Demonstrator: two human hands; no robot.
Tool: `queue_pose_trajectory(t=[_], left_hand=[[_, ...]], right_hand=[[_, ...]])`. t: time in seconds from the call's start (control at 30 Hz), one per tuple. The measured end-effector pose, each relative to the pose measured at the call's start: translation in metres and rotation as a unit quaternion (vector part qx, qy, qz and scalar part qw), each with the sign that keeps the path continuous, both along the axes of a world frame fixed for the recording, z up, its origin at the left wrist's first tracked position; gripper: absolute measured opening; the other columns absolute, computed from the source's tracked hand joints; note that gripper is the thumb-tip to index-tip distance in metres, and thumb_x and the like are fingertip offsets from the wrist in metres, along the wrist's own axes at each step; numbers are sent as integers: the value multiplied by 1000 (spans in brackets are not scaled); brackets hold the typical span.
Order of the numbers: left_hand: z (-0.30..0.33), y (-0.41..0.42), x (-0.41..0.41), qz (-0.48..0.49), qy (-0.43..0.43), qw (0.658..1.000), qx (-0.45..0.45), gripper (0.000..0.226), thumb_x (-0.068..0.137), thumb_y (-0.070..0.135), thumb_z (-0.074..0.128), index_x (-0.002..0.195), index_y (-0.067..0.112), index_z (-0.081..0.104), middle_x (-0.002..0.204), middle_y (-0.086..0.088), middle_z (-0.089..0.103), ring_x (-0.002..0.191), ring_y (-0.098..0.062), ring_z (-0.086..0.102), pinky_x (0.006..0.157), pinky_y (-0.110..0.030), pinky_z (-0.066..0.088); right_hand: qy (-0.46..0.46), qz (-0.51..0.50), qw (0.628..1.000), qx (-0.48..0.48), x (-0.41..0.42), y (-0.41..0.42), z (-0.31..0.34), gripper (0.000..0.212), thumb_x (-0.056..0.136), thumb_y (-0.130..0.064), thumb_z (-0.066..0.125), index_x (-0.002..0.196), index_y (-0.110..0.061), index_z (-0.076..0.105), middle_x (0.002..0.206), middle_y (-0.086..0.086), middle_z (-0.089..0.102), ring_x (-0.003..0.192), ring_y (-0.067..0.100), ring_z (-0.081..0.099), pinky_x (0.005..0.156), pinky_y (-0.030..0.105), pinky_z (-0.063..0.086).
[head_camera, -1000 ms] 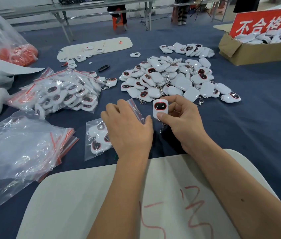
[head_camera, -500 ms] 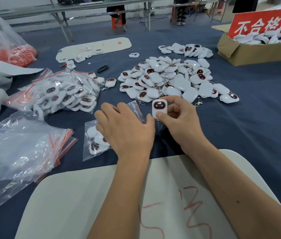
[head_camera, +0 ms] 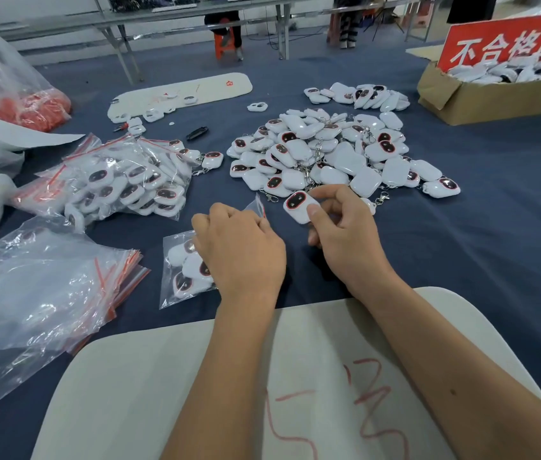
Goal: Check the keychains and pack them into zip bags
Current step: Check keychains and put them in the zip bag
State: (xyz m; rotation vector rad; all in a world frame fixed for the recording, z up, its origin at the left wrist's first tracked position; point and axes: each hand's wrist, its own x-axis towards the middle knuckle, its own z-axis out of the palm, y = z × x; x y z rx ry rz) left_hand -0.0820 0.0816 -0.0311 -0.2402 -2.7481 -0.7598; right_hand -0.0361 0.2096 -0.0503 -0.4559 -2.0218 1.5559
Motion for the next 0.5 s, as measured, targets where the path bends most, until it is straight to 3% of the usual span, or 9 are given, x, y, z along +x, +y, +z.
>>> queue_pose_trajectory(t=[0.17, 0.27, 0.33, 0.4, 0.5], left_hand=[[7, -18, -8, -107, -52, 976, 181, 29, 88, 29, 79, 61, 25, 71, 75, 11, 63, 76, -14, 57, 72, -30, 40], [10, -23, -11, -133, -78, 963, 219, 29, 82, 32, 86, 58, 26, 70, 74, 6, 67, 72, -14, 63, 72, -33, 50], [10, -24, -9, -155, -81, 958, 229, 29, 79, 29, 89, 58, 23, 70, 73, 5, 67, 68, -13, 63, 68, -32, 50], [10, -23, -7, -196, -79, 951, 225, 27, 76, 24, 91, 60, 19, 70, 75, 3, 66, 68, -13, 62, 66, -27, 48], [9, -20, -3, -256, -77, 936, 231, 29, 74, 10, 90, 59, 18, 67, 77, 1, 66, 70, -13, 63, 67, -25, 51]], right_hand=[[27, 21, 999, -13, 4, -2, 5, 20, 100, -8, 62, 108, -24, 71, 72, -6, 62, 60, 6, 53, 60, 19, 45], [38, 40, 998, 8, 7, -5, 9, 32, 100, -1, 56, 110, -24, 74, 69, -3, 52, 57, 5, 41, 56, 17, 37], [18, 44, 998, 35, 9, -7, 12, 36, 99, 3, 50, 102, -19, 78, 72, -16, 62, 56, 3, 46, 58, 12, 34], [-15, 47, 997, 62, 9, -9, 15, 34, 100, -2, 49, 92, -15, 79, 84, -10, 74, 67, -1, 56, 64, 14, 38], [-46, 78, 992, 86, 7, -8, 16, 36, 104, -24, 57, 76, -9, 73, 68, 6, 64, 63, 10, 49, 63, 31, 39]])
